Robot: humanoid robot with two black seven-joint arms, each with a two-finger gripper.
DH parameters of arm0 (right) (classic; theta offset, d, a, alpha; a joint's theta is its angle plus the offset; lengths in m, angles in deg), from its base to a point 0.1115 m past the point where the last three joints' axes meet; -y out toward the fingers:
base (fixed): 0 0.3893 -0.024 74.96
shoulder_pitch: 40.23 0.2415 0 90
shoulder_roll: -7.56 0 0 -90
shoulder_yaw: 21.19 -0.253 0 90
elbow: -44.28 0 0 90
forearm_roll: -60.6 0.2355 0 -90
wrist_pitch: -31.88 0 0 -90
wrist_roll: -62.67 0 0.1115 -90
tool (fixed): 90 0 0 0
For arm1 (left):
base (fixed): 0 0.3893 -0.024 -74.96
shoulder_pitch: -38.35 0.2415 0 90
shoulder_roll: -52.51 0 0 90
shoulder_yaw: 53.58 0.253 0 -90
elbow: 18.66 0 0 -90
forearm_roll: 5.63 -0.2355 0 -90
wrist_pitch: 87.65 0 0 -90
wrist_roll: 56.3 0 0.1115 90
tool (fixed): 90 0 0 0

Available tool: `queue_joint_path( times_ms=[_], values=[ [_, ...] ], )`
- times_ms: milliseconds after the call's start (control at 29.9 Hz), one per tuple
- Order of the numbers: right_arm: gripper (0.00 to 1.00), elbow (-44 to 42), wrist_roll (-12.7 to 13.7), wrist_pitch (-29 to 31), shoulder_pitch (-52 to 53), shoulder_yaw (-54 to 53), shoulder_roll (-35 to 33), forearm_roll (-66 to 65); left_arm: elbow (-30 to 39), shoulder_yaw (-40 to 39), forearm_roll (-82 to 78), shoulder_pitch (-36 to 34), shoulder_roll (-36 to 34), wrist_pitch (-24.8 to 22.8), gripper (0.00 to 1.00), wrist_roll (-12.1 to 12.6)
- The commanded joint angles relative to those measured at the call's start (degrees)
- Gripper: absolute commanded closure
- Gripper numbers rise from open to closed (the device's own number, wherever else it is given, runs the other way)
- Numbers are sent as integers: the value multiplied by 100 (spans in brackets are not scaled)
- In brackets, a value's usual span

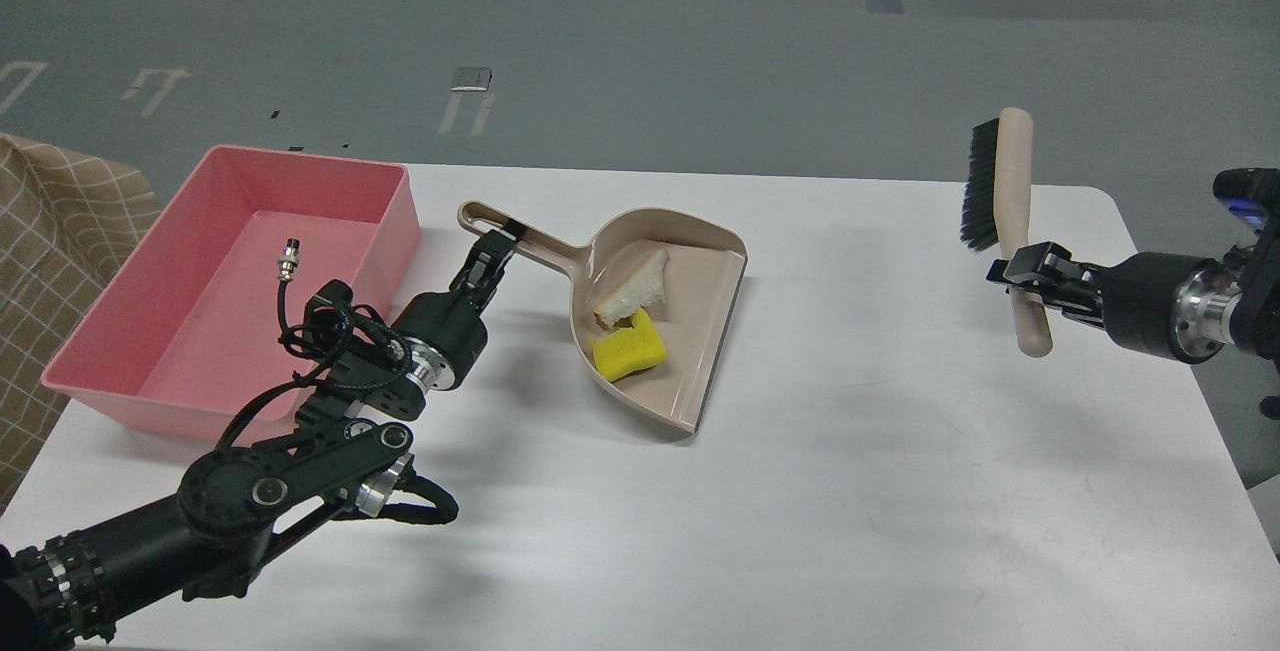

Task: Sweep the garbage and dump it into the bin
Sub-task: 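Lift the dustpan with the left gripper and carry it over the pink bin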

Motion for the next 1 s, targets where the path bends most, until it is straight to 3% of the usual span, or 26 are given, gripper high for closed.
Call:
queue_joint_path(
  times_ms=[0,535,970],
  values=[
    [100,0,0,0,-30,0,8,0,170,-17,241,-58,-122,-1,86,0],
    [100,0,0,0,-101,0,17,0,179,-26,461,-155,-262,-1,87,123],
    [100,8,9,0,-355,35,35,-9,170,9,760,-243,-579,-1,86,500]
  ],
)
